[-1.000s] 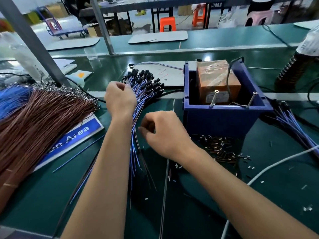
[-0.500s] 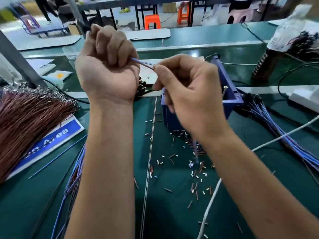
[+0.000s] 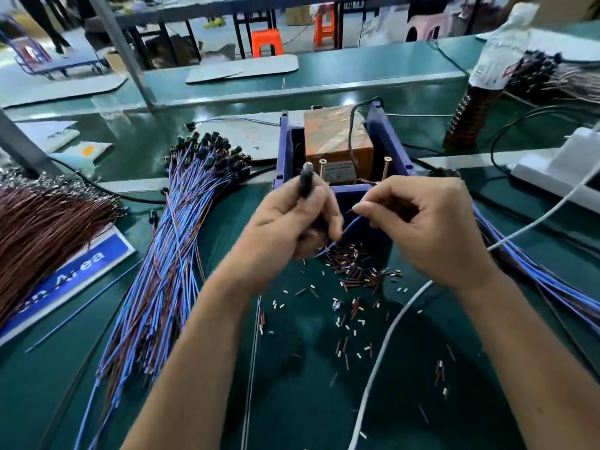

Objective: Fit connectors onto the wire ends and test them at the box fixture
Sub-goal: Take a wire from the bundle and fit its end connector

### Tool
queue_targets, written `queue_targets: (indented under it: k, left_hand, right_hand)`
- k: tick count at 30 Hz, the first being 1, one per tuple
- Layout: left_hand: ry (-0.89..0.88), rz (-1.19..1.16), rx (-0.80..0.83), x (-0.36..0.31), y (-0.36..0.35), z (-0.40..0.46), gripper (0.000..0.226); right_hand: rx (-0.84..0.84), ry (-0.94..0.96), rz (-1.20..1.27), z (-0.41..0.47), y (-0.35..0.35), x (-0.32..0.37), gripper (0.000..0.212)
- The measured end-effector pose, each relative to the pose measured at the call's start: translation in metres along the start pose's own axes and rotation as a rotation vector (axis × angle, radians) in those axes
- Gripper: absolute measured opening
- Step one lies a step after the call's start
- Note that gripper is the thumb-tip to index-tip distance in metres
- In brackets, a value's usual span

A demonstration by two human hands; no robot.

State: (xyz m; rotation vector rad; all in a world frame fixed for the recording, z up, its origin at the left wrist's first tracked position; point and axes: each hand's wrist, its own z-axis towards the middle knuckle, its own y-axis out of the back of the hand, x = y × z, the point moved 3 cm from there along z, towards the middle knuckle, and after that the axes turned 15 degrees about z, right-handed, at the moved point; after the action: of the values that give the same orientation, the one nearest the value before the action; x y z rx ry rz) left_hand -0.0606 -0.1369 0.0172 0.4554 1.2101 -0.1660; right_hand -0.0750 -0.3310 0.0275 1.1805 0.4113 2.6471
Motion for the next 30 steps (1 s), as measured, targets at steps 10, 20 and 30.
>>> queue_targets:
  k: [10, 20, 30]
  left_hand:
    - [-0.186, 0.834, -0.295, 0.029, -0.040, -0.007, 0.002]
    - [-0.225, 0.855, -0.524, 0.026, -0.028, -0.013, 0.005]
    - [-0.336, 0.799, -0.358, 0.020, -0.026, -0.011, 0.013]
  right_hand:
    - [-0.017, -0.099, 0.159, -0.019, -0.007, -0.016, 0.003]
    - [-0.124, -0.213, 0.192, -0.027, 0.015, -0.033, 0.006]
    - [0.069, -0.225, 0.148, -0.028, 0.003, -0.031, 0.006]
